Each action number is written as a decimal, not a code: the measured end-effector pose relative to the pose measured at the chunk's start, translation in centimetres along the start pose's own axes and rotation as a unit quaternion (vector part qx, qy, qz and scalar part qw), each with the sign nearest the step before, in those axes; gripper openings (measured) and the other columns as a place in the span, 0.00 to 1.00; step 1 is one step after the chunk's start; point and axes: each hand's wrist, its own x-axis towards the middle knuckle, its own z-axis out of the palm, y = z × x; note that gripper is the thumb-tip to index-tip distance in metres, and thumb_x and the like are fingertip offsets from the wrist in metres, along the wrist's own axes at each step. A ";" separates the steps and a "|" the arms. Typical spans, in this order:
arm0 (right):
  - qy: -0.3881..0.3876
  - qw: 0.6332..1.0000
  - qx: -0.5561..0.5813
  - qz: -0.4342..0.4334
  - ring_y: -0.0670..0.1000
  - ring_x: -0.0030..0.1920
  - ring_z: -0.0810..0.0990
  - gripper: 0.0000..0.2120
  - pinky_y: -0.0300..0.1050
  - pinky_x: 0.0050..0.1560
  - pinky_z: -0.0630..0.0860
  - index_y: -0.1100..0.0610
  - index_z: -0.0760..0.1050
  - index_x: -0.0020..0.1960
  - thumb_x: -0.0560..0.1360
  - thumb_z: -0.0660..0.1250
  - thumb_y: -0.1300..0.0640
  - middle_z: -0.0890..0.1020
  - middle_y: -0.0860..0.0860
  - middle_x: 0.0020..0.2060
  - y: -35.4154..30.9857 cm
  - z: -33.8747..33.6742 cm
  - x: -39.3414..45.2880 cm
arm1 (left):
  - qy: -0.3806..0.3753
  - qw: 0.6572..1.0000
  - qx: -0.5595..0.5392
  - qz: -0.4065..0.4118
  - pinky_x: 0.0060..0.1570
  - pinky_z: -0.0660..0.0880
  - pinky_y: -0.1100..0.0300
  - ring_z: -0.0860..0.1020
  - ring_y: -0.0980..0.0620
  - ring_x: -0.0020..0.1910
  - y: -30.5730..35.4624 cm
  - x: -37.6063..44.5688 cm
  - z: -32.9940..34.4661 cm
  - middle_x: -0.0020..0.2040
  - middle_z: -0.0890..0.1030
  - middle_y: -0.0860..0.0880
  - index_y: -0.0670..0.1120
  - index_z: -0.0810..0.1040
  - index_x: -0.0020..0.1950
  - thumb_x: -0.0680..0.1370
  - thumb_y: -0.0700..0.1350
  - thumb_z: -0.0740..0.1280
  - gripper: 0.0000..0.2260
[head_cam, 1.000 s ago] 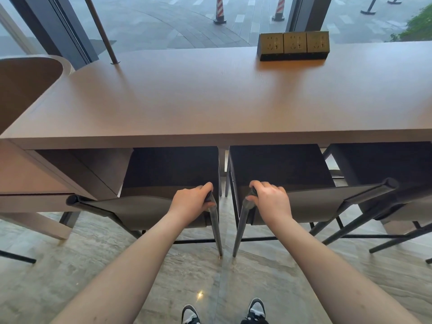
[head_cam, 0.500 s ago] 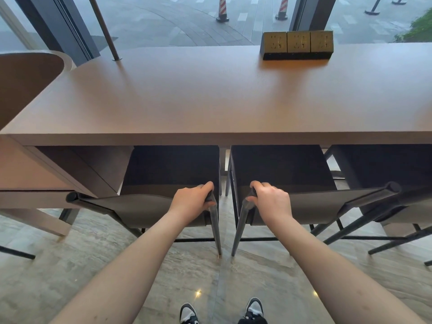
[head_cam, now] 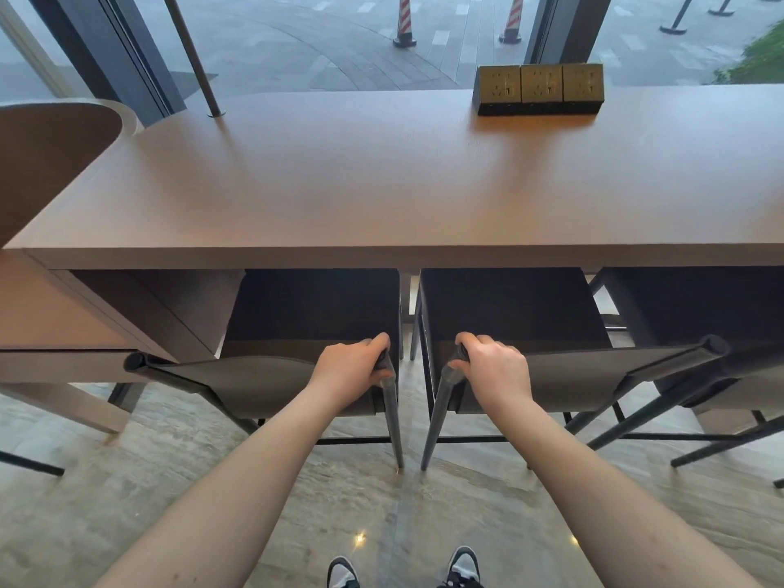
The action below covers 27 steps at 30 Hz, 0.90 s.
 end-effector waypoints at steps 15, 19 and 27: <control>-0.011 1.000 -0.020 -0.019 0.52 0.46 0.83 0.17 0.43 0.44 0.74 0.50 0.73 0.64 0.78 0.65 0.45 0.83 0.48 0.50 0.6 -0.1 0.3 | -0.018 1.000 -0.011 -0.023 0.27 0.59 0.59 0.69 0.51 0.30 0.9 -0.1 -1.1 0.46 0.79 0.53 0.55 0.59 0.51 0.80 0.59 0.65 0.15; -0.010 1.000 -0.013 -0.022 0.53 0.47 0.83 0.17 0.45 0.47 0.74 0.51 0.72 0.64 0.78 0.65 0.45 0.83 0.49 0.51 0.5 0.1 0.3 | -0.022 0.999 -0.008 -0.036 0.28 0.61 0.58 0.68 0.52 0.28 1.1 -0.3 -1.3 0.47 0.79 0.52 0.53 0.62 0.54 0.81 0.58 0.63 0.13; -0.018 0.999 0.029 -0.028 0.54 0.68 0.73 0.28 0.52 0.70 0.66 0.49 0.66 0.72 0.77 0.63 0.38 0.74 0.50 0.68 0.7 0.0 -0.2 | -0.019 0.998 -0.044 -0.040 0.57 0.77 0.51 0.76 0.47 0.65 1.6 -0.3 -3.8 0.73 0.71 0.50 0.54 0.59 0.78 0.77 0.66 0.64 0.34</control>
